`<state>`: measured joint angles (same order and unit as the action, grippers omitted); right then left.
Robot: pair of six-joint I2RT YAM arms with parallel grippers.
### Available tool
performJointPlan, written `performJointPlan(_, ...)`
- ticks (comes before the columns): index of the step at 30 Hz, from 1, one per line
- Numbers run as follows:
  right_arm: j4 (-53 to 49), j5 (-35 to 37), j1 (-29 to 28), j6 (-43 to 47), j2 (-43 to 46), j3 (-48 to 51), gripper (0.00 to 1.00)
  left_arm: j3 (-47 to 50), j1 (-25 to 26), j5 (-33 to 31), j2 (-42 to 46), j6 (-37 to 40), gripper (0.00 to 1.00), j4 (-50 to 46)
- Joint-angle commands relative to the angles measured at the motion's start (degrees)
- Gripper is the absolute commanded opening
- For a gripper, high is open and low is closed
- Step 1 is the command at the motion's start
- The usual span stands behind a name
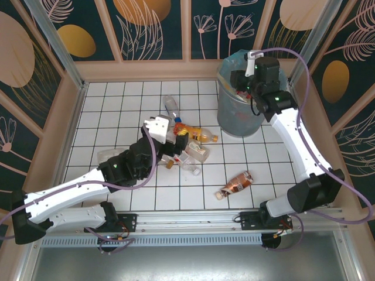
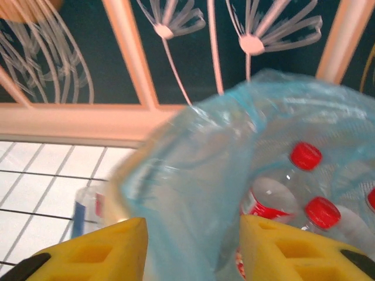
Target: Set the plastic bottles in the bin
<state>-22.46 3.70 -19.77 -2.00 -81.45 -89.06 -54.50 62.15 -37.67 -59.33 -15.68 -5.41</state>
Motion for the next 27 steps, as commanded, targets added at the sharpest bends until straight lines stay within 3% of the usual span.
performJointPlan(1,3.2,5.6,-3.8,1.8,4.2,-2.9,0.45,-4.3,-2.1,-1.0,-0.2,-2.8,0.92,-6.3)
performJointPlan(7,4.6,6.9,-7.2,3.9,6.4,-2.1,0.45,-9.2,-6.7,4.1,-4.3,4.2,0.92,-13.7)
performJointPlan(14,8.7,5.8,-7.7,5.0,11.3,3.8,0.43,-10.3,-16.8,14.5,-10.1,11.8,0.92,-12.8)
performJointPlan(20,9.4,2.9,-8.1,5.2,14.6,8.2,0.43,-12.3,-23.6,18.3,-17.5,15.6,0.92,-12.7)
performJointPlan(27,9.5,3.3,-8.2,6.4,18.1,12.5,0.43,-11.3,-31.3,23.0,-18.2,22.1,0.92,-17.2)
